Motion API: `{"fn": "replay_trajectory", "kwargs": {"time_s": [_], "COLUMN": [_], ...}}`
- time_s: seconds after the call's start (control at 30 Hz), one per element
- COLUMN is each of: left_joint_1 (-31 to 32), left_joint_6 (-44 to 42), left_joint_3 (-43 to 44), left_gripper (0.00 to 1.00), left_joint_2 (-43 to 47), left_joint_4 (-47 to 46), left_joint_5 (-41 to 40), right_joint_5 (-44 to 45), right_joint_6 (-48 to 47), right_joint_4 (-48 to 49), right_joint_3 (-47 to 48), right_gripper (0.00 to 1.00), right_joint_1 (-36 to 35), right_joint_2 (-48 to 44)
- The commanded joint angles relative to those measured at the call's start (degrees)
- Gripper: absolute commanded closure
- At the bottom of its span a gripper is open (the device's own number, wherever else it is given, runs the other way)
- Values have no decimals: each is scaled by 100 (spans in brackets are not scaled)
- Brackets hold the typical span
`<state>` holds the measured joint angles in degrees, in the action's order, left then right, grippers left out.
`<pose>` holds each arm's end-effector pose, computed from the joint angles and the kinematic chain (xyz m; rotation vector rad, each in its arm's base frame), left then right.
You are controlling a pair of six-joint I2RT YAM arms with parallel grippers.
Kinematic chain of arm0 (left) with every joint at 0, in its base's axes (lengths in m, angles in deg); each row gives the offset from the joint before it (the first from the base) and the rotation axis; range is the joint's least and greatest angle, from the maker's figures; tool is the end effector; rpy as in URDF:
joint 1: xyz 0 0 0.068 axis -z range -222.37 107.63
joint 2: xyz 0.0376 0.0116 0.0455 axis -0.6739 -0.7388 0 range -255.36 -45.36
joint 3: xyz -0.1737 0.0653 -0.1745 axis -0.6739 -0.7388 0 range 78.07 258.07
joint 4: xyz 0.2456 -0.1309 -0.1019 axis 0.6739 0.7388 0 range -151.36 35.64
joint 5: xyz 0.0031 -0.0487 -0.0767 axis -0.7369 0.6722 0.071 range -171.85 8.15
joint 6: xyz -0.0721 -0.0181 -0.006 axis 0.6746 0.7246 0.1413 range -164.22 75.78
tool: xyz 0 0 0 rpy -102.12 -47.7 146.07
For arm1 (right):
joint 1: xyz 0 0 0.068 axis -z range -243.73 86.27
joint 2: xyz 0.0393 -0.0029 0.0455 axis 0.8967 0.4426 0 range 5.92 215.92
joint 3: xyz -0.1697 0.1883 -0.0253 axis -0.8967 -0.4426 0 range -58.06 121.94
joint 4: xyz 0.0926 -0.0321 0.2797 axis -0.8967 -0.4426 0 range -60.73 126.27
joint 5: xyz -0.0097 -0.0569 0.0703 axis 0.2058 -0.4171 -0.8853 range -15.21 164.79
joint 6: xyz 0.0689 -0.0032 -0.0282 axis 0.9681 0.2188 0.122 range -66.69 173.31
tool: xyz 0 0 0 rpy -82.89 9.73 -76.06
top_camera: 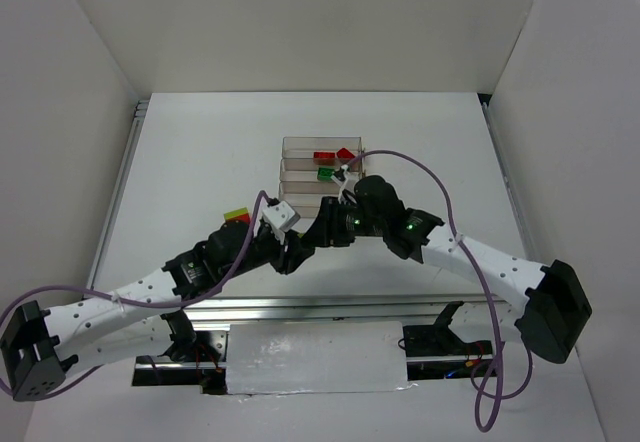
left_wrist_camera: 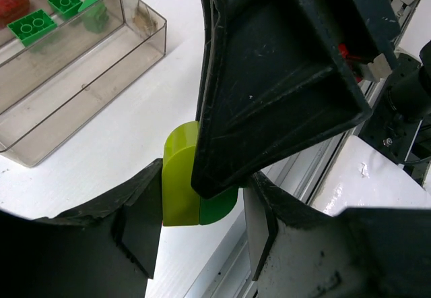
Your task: Sort the legos into containers by color
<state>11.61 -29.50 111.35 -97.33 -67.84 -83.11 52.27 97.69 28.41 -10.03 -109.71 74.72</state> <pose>0.1709 -0.2327 0.2442 0.6104 1.7607 -0.8314 0.2134 0.2554 0.2351 -0.3061 2.3118 1.2998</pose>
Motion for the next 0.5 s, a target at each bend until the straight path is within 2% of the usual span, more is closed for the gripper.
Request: {"fn": "replay_trajectory", "kwargs": {"time_s": [0.0,0.03,0.07,0.1,0.13,0.17,0.2,0.37,0.47], "left_joint_1": [43,43,43,43,52,52,52,52,52], "left_joint_6": [-110,-75,-40,-31,48,92,136,592,970], "left_joint_3": [267,276,293,346,372,399,425,1003,1591], "left_gripper": [92,83,74,60,53,40,1,1,1], "left_joint_2": [64,64,20,2,-15,-24,-24,20,64], "left_joint_4": [-424,-407,-381,-293,-258,-222,-126,620,1674], "left_joint_5": [-146,-234,-261,-278,-400,-471,-524,-499,-647], "right_joint_5": [-498,-586,-604,-604,-569,-552,-517,-401,-691], "right_joint_6": [26,53,88,114,106,80,45,-297,-623], "right_joint_4": [512,661,724,768,768,934,1013,1278,1436], "right_joint_3": [-153,-223,-259,-285,-329,-347,-373,-575,-821], "right_gripper": [57,90,98,99,100,100,100,100,100], "right_joint_1": [-61,-52,-61,-52,-61,-52,-52,378,844], "right_joint_2": [2,-6,-41,-59,-103,-129,-147,-279,-472]}}
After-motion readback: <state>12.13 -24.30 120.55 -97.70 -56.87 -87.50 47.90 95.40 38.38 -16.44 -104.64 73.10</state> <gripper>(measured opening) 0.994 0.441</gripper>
